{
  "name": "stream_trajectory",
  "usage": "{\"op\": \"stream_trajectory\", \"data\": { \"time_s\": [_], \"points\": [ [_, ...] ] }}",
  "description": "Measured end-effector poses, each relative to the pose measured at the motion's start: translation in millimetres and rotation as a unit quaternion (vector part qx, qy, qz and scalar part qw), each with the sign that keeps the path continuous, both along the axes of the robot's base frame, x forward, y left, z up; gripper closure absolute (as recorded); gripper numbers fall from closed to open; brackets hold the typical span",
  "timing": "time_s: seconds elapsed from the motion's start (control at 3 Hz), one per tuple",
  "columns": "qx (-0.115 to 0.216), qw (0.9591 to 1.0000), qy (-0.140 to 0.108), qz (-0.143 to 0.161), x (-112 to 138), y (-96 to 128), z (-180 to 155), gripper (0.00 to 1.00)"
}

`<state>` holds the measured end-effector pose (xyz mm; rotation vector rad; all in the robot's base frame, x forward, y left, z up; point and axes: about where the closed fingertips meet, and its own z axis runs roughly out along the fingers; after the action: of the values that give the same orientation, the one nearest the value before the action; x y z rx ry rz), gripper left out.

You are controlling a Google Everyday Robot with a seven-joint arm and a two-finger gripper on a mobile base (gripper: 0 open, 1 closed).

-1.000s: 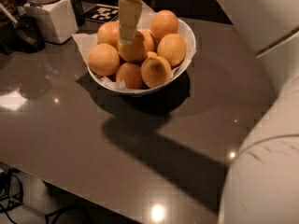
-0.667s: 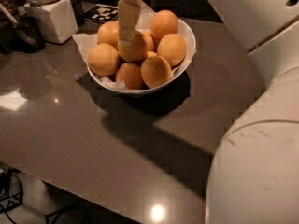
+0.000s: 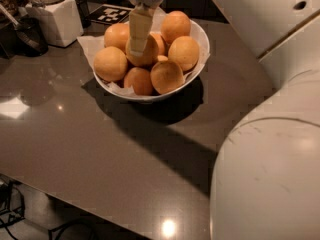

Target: Pick orange from white bowl

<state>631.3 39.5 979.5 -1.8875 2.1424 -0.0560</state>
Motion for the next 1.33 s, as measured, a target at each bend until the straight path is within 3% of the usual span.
{"op": "stream_trajectory", "data": {
  "time_s": [1.33],
  "points": [
    [-0.011,0.9987,0.049,0.001,3.6,-0.5,-42.6,0.27]
  ]
}}
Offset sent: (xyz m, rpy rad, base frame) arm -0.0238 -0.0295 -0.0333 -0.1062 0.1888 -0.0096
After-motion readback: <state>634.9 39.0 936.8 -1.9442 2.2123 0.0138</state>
